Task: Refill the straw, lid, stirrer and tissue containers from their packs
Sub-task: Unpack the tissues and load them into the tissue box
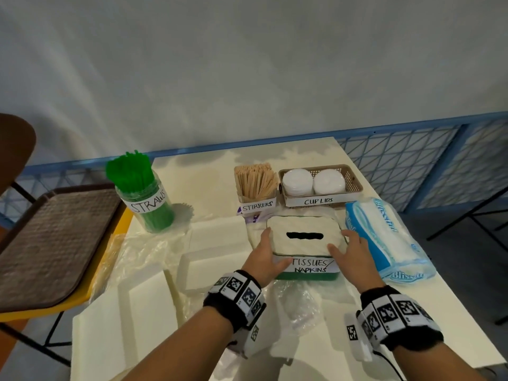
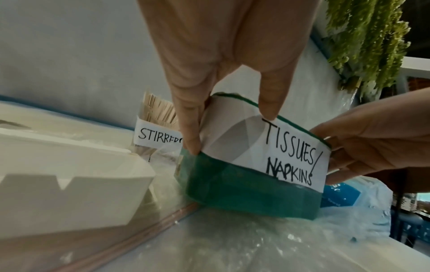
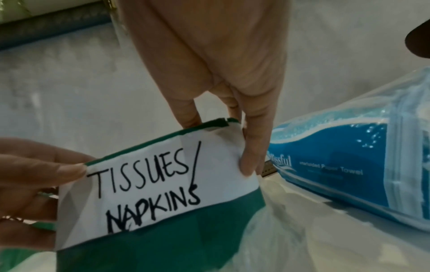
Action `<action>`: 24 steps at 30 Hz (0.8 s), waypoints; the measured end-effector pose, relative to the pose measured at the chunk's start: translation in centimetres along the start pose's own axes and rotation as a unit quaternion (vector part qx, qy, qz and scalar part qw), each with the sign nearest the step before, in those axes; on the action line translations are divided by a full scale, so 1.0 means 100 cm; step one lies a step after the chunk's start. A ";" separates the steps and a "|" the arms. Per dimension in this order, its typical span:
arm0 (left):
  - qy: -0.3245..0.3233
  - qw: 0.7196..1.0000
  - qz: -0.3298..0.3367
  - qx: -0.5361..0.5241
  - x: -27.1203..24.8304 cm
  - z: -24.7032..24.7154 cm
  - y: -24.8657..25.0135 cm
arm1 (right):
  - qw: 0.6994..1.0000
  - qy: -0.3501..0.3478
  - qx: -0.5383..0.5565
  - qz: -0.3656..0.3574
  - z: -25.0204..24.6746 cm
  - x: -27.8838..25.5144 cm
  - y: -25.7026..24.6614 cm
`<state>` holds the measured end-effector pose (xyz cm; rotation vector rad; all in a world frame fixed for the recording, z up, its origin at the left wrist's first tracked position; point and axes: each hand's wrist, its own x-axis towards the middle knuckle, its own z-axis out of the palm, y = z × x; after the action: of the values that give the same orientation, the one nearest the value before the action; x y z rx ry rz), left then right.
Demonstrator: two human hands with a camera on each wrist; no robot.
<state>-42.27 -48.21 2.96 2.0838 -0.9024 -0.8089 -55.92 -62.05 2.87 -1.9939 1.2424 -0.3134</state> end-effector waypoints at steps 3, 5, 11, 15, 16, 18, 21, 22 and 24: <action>-0.002 0.999 -0.016 0.043 0.006 -0.003 -0.011 | 1.000 -0.020 -0.005 -0.002 0.007 -0.001 0.000; -0.005 0.998 -0.012 0.061 0.011 -0.009 -0.016 | 1.000 -0.012 -0.012 -0.016 0.012 -0.004 -0.001; -0.083 0.983 0.049 0.156 0.039 -0.035 -0.016 | 0.971 -0.002 -0.172 -0.165 0.037 0.000 -0.029; -0.153 0.971 0.064 0.174 0.054 -0.040 -0.013 | 0.962 -0.048 -0.204 -0.172 0.058 0.006 -0.036; -0.161 0.970 0.067 0.170 0.057 -0.039 -0.013 | 0.967 -0.048 -0.192 -0.163 0.061 0.008 -0.036; -0.162 0.969 0.074 0.172 0.061 -0.036 -0.017 | 0.973 -0.048 -0.172 -0.147 0.064 0.013 -0.033; -0.143 0.973 0.087 0.160 0.064 -0.033 -0.023 | 0.976 -0.047 -0.154 -0.147 0.067 0.019 -0.031; -0.137 0.975 0.091 0.151 0.064 -0.032 -0.025 | 0.976 -0.046 -0.150 -0.149 0.067 0.021 -0.030; -0.124 0.979 0.098 0.125 0.063 -0.031 -0.027 | 0.978 -0.042 -0.141 -0.150 0.067 0.023 -0.030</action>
<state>-35.53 -50.73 0.90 2.0893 -1.3859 -0.9005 -49.05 -60.12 -0.01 -2.4192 0.9728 -0.2031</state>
